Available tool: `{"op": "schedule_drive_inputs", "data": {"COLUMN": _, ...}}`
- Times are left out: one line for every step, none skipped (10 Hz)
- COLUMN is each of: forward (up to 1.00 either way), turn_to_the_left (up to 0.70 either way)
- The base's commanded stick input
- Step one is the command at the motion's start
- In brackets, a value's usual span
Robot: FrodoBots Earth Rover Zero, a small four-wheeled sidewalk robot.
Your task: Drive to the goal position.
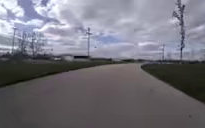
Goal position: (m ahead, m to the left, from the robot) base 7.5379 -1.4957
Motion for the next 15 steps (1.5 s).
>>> {"op": "schedule_drive_inputs", "data": {"forward": 1.0, "turn_to_the_left": -0.14}}
{"op": "schedule_drive_inputs", "data": {"forward": 1.0, "turn_to_the_left": 0.0}}
{"op": "schedule_drive_inputs", "data": {"forward": 1.0, "turn_to_the_left": 0.0}}
{"op": "schedule_drive_inputs", "data": {"forward": 1.0, "turn_to_the_left": 0.0}}
{"op": "schedule_drive_inputs", "data": {"forward": 1.0, "turn_to_the_left": 0.0}}
{"op": "schedule_drive_inputs", "data": {"forward": 1.0, "turn_to_the_left": 0.0}}
{"op": "schedule_drive_inputs", "data": {"forward": 1.0, "turn_to_the_left": 0.0}}
{"op": "schedule_drive_inputs", "data": {"forward": 1.0, "turn_to_the_left": 0.0}}
{"op": "schedule_drive_inputs", "data": {"forward": 1.0, "turn_to_the_left": 0.0}}
{"op": "schedule_drive_inputs", "data": {"forward": 1.0, "turn_to_the_left": 0.0}}
{"op": "schedule_drive_inputs", "data": {"forward": 1.0, "turn_to_the_left": 0.0}}
{"op": "schedule_drive_inputs", "data": {"forward": 1.0, "turn_to_the_left": 0.0}}
{"op": "schedule_drive_inputs", "data": {"forward": 1.0, "turn_to_the_left": -0.1}}
{"op": "schedule_drive_inputs", "data": {"forward": 1.0, "turn_to_the_left": -0.32}}
{"op": "schedule_drive_inputs", "data": {"forward": 1.0, "turn_to_the_left": -0.4}}
